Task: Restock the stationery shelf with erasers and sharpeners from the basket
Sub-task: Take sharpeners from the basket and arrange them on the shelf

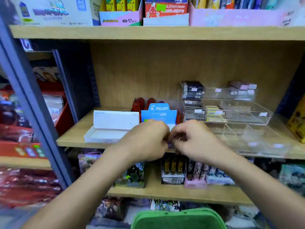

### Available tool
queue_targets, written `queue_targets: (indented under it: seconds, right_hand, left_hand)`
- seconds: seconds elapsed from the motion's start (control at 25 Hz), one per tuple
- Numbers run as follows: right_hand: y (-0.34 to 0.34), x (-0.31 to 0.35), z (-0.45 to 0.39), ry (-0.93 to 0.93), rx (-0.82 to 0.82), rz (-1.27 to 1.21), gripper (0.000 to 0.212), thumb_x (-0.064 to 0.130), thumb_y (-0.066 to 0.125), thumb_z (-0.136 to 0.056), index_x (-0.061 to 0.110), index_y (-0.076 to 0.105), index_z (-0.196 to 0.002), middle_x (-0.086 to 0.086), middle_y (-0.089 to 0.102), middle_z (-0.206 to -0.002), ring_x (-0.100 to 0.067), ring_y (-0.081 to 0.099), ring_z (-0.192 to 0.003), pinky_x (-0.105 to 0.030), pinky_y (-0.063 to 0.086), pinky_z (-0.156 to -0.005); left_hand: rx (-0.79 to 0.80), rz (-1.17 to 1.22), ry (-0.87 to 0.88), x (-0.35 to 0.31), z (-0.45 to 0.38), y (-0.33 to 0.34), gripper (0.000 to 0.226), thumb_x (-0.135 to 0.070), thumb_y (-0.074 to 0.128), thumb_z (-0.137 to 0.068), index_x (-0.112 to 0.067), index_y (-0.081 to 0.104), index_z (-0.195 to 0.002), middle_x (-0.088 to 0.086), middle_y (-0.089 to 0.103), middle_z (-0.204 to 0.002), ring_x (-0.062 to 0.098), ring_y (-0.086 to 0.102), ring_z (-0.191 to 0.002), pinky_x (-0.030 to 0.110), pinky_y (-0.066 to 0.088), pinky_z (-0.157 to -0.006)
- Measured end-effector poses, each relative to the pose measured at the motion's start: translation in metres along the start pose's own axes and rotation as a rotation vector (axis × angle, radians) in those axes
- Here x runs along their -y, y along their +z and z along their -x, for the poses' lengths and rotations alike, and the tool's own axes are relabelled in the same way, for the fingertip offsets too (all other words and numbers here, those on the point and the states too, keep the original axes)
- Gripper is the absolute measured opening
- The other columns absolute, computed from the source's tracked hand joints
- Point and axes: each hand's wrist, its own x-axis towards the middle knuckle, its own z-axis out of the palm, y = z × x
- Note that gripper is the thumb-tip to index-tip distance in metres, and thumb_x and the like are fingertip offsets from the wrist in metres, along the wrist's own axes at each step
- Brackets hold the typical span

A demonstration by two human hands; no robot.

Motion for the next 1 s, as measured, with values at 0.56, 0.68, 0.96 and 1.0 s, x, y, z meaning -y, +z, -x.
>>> queue_targets:
  seconds: [0.56, 0.68, 0.96, 1.0]
  right_hand:
    - [0.282, -0.174, 0.125, 0.339, 0.966, 0.179, 0.017, 0.007, 0.062, -0.086, 0.001, 0.069, -0.101, -0.013, 0.07, -0.097, -0.027, 0.065, -0.086, -0.026, 0.048, -0.061]
    - [0.32, -0.198, 0.15, 0.405, 0.95, 0.166, 0.021, 0.009, 0.062, -0.089, 0.002, 0.07, -0.106, -0.019, 0.07, -0.105, -0.032, 0.067, -0.096, -0.033, 0.05, -0.074]
    - [0.409, -0.2, 0.164, 0.404, 0.856, -0.012, 0.047, 0.004, 0.063, -0.087, 0.018, 0.058, -0.132, -0.011, 0.063, -0.128, -0.03, 0.062, -0.113, -0.036, 0.053, -0.09]
    - [0.42, -0.195, 0.162, 0.359, 0.86, -0.016, 0.05, 0.005, 0.064, -0.086, 0.02, 0.058, -0.133, -0.01, 0.062, -0.129, -0.03, 0.061, -0.115, -0.037, 0.053, -0.091]
  left_hand:
    - [0.976, 0.155, -0.02, -0.026, 0.043, 0.364, 0.012, -0.005, 0.064, -0.084, -0.009, 0.06, -0.073, 0.009, 0.059, -0.072, 0.025, 0.057, -0.062, 0.029, 0.042, -0.053]
    - [0.955, 0.176, -0.068, -0.029, 0.062, 0.404, 0.014, -0.014, 0.068, -0.087, -0.005, 0.069, -0.097, 0.012, 0.064, -0.088, 0.03, 0.066, -0.088, 0.027, 0.041, -0.063]
    - [1.143, -0.06, -0.172, 0.021, 0.11, 0.456, 0.04, -0.005, 0.068, -0.087, -0.009, 0.062, -0.126, 0.013, 0.065, -0.125, 0.03, 0.064, -0.111, 0.038, 0.053, -0.095]
    - [1.182, -0.126, -0.12, 0.022, 0.114, 0.459, 0.044, -0.006, 0.068, -0.087, -0.01, 0.059, -0.13, 0.013, 0.063, -0.129, 0.03, 0.061, -0.116, 0.039, 0.051, -0.097]
